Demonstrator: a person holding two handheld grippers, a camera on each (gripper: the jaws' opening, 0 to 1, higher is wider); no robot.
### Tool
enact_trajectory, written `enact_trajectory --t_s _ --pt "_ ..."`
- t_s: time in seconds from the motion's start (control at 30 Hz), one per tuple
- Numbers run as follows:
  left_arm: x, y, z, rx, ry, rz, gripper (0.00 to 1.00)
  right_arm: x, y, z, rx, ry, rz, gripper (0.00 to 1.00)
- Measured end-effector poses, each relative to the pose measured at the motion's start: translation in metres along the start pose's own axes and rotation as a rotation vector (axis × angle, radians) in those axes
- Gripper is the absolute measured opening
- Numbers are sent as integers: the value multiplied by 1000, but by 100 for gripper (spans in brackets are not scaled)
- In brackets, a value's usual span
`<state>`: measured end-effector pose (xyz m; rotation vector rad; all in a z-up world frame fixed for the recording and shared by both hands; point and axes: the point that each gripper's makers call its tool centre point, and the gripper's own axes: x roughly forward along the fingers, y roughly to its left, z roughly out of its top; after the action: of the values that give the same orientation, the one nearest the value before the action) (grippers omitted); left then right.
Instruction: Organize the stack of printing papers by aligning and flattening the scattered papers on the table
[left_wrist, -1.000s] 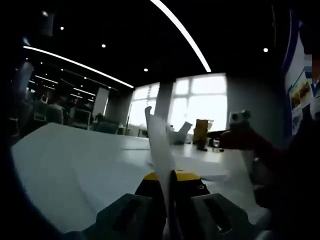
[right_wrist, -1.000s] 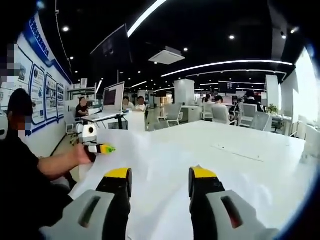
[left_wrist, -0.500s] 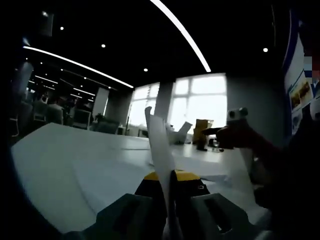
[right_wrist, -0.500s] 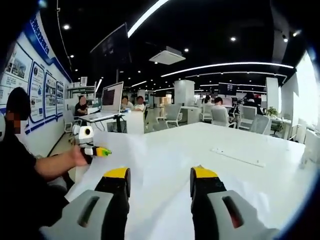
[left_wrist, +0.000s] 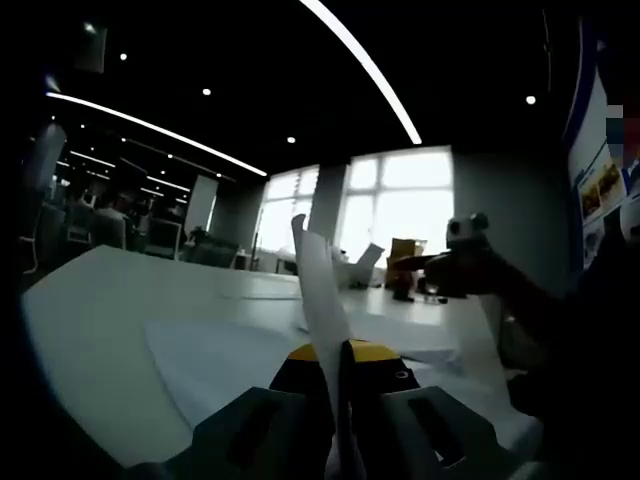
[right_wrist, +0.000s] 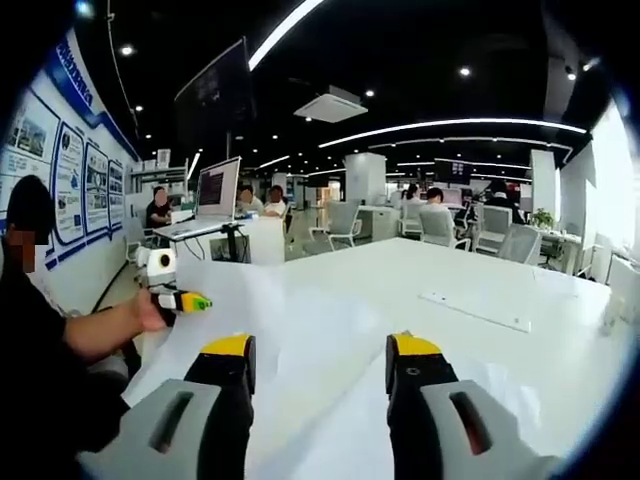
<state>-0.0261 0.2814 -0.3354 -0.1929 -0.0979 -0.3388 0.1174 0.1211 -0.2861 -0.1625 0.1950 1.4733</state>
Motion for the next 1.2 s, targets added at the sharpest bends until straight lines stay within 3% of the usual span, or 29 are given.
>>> enact_trajectory --t_s 1.2 --pt "-1 1 0 4 3 4 6 31 -15 4 -10 24 -16 56"
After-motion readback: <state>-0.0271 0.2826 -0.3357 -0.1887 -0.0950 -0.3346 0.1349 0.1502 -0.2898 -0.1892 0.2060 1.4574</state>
